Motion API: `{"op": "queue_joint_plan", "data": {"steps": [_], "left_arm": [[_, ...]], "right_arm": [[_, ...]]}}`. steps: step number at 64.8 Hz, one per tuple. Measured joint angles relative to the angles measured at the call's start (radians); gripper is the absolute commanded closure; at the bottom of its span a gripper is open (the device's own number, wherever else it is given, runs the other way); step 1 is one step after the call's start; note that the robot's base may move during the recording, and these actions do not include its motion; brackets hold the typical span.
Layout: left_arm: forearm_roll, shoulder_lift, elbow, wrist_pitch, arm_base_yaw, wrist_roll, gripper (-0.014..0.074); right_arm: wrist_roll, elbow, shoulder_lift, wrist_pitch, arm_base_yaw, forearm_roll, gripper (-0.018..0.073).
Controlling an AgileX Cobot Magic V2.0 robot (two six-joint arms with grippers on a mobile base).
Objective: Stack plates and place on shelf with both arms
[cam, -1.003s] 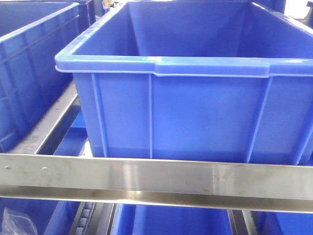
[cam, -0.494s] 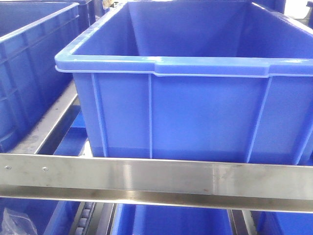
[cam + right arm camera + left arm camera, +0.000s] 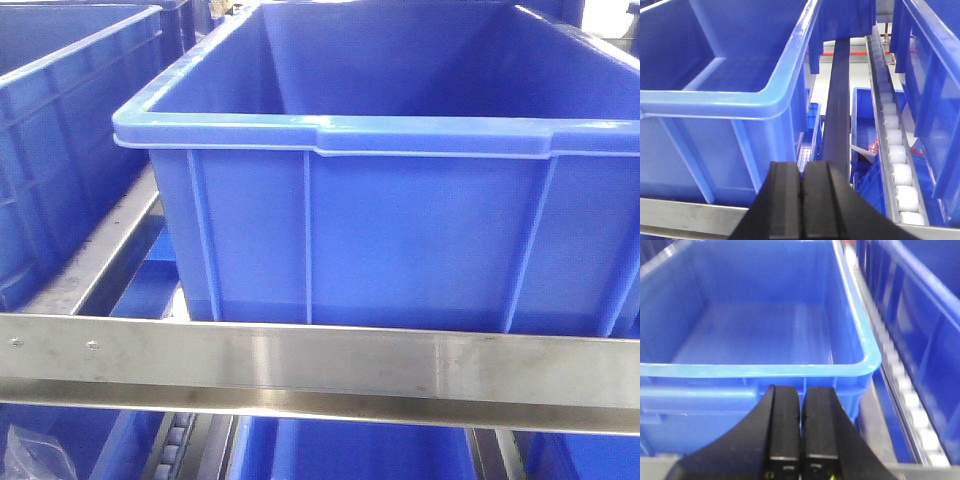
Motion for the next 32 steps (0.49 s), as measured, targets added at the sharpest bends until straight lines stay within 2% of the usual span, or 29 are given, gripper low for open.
{"op": "queue_joint_plan", "data": {"steps": [6,12,22,32], "left_arm": [[0.0,-0.073,0.073,-0.097,0.0,0.0,0.0514],[0.006,-0.139,0.129,-0.127,0.0,0.0,0.0514],[0.068,-0.229,0.145,-0.099,0.0,0.0,0.0514],[0.083,-0.25,0.145,-0.062,0.0,0.0,0.0514]], "right_arm": [[0.0,0.0,0.0,0.0,0.0,0.0,0.051],[0.0,0.0,0.0,0.0,0.0,0.0,0.051],[0.0,0.0,0.0,0.0,0.0,0.0,0.051],[0.0,0.0,0.0,0.0,0.0,0.0,0.051]]}}
